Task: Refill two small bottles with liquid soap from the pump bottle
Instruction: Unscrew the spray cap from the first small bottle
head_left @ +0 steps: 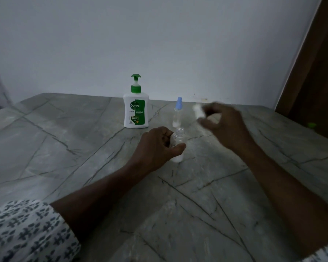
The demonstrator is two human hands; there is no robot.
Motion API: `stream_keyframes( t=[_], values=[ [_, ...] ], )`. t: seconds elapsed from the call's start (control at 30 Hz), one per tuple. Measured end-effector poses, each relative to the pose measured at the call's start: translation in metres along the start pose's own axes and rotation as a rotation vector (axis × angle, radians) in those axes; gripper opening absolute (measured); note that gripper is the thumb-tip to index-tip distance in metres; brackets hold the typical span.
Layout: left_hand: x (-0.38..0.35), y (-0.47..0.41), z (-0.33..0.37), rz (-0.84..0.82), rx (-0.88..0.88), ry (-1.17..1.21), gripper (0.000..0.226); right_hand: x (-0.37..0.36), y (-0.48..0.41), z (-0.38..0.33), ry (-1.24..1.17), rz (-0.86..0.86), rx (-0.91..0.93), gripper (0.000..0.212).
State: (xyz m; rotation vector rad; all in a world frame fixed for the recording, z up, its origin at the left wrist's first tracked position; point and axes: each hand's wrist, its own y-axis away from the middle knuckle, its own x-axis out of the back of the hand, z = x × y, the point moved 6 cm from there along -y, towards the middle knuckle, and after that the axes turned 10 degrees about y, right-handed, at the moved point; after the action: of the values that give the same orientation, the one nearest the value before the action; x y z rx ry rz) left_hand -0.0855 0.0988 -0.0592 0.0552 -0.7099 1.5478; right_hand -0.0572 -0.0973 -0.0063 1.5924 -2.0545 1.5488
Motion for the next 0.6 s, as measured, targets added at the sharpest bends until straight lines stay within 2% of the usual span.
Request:
stream_keyframes(
  t=[0.07,0.13,0.2,0.3,0.5,0.6],
  values=[
    [0.0,0.001,0.0,0.0,-0.002,0.001,0.036,-0.028,0.006,0.015,0.343,-0.194,0.072,0.024],
    [0.001,0.001,0.0,-0.009,-0.002,0.006,0.042,-0.044,0.011,0.024,0.503,-0.331,0.091,0.026],
    [0.0,0.0,0.0,-0.038,0.012,0.022,0.058,-0.05,0.013,0.025,0.531,-0.375,0.099,0.029],
    [0.001,-0.003,-0.002,-0.067,0.006,0.023,0.075,-0.056,0.013,0.02,0.517,-0.354,0.135,0.035],
    [-0.001,-0.002,-0.002,-0.11,-0.012,0.04,0.081,-0.077,0.003,0.011,0.587,-0.372,0.218,0.035],
    [0.006,-0.001,0.002,-0.1,-0.019,0.167,0.078,-0.083,-0.002,0.017,0.504,-0.387,0.186,0.042]
  ],
)
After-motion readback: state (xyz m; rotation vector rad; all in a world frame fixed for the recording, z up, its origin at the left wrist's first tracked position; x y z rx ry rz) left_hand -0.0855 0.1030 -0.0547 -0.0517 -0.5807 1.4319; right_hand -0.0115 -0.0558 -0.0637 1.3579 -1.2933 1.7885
